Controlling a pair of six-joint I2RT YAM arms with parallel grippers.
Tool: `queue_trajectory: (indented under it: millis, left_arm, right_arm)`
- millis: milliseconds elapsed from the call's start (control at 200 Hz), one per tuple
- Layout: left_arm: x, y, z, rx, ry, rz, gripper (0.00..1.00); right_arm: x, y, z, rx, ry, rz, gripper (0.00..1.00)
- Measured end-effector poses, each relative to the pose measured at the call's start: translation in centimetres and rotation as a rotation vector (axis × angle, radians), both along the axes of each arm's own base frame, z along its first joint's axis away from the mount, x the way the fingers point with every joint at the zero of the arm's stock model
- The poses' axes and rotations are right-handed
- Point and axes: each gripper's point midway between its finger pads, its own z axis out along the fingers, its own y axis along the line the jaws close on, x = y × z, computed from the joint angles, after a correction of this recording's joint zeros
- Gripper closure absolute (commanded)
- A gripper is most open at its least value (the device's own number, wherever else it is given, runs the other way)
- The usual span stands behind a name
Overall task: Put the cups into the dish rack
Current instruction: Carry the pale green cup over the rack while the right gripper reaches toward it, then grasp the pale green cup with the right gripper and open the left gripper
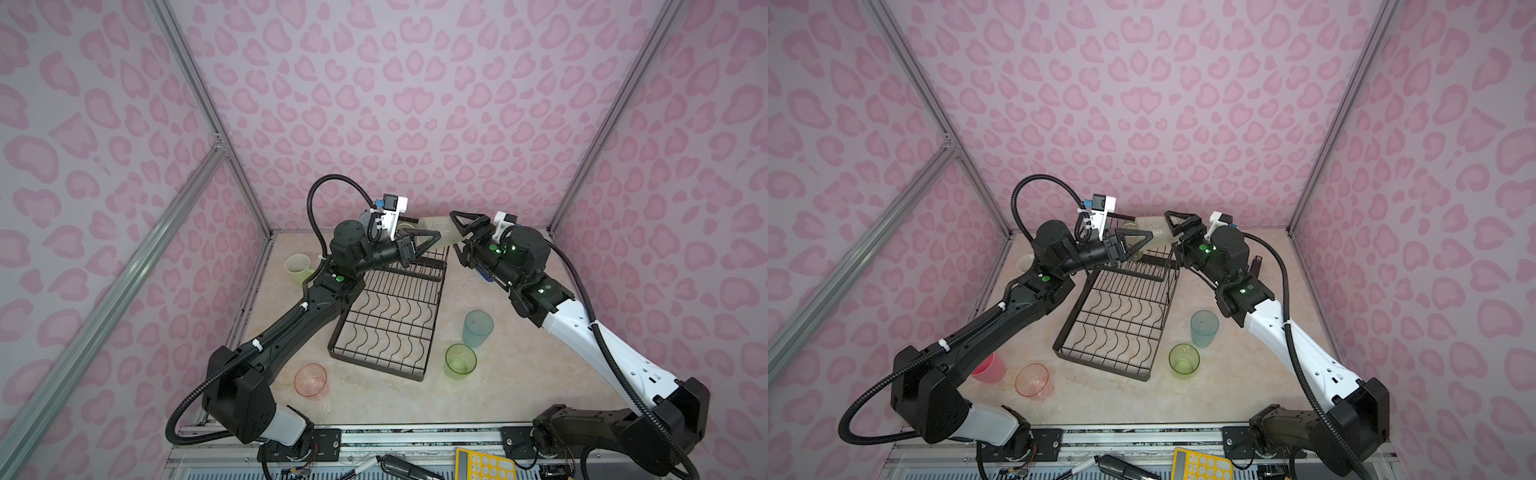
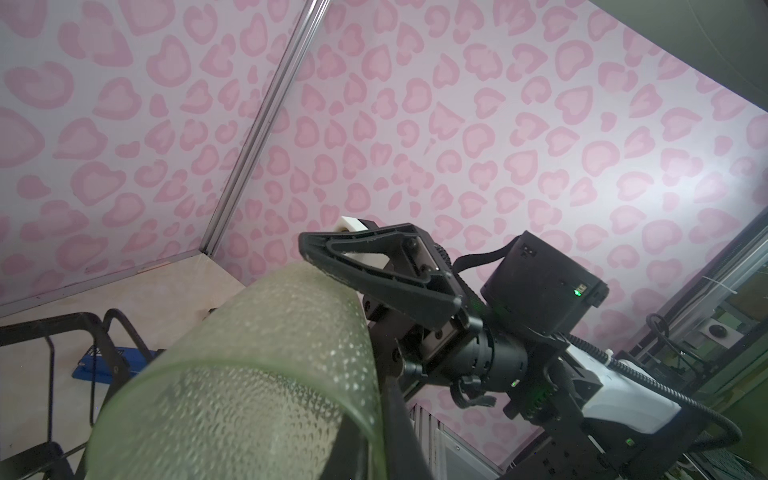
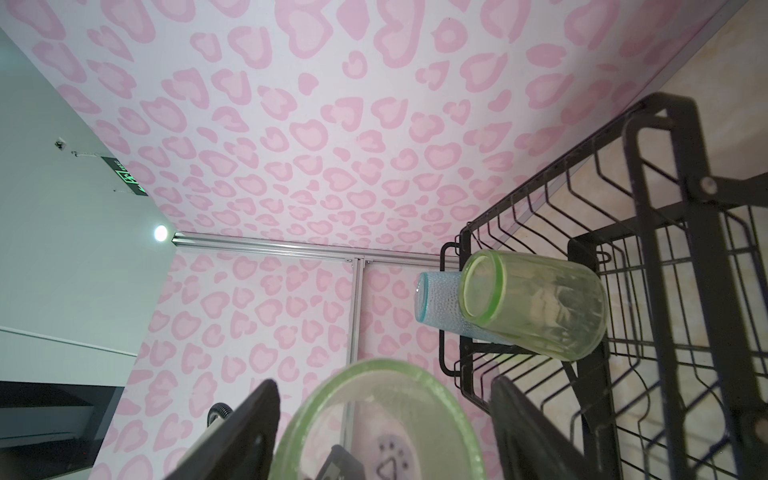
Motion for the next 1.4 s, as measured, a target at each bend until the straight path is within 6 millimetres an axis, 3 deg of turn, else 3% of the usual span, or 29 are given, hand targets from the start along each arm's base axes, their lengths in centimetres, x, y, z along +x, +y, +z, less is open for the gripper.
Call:
queue_trajectory:
  millis: [280, 445, 555, 725, 875, 1180, 1260, 1400]
  left_arm:
    - [0.5, -0.6, -0.2, -0.021, 0.007, -0.005, 0.97]
    - [0.7, -0.9, -0.3, -0.032, 0.019, -0.008, 0.94]
    - [0.7, -0.9, -0.4, -0.035, 0.026, -0.009, 0.82]
    - [0.8, -0.9, -0.1, -0.037, 0.019, -0.003, 0.53]
    - [1.0, -0.6, -0.4, -0.021, 0.032, 0.017, 0.41]
    - [1.5, 2.5, -1.6, 0.037, 0.055, 0.141, 0.06]
    - [1.5, 3.8, -1.7, 0.071, 0.049, 0.199, 0.0]
    - [1.3, 6.3, -1.8, 0.127, 0.043, 0.291, 0.03]
  right_arm:
    - [-0.2, -0.3, -0.1, 0.012, -0.001, -0.01, 0.26]
    - [0.0, -0.8, 0.0, 0.025, -0.012, -0.026, 0.39]
    - [0.1, -1.0, 0.1, 0.031, -0.021, -0.035, 0.44]
    - [0.0, -1.5, 0.2, 0.011, -0.035, -0.055, 0.47]
    - [-0.3, -2.2, 1.0, -0.02, -0.074, -0.084, 0.48]
    - [-0.9, -4.2, 2.2, -0.221, -0.156, -0.191, 0.49]
    - [-0.9, -4.3, 2.2, -0.285, -0.171, -0.203, 0.5]
    - [-0.7, -4.2, 1.5, -0.392, -0.178, -0.225, 0.5]
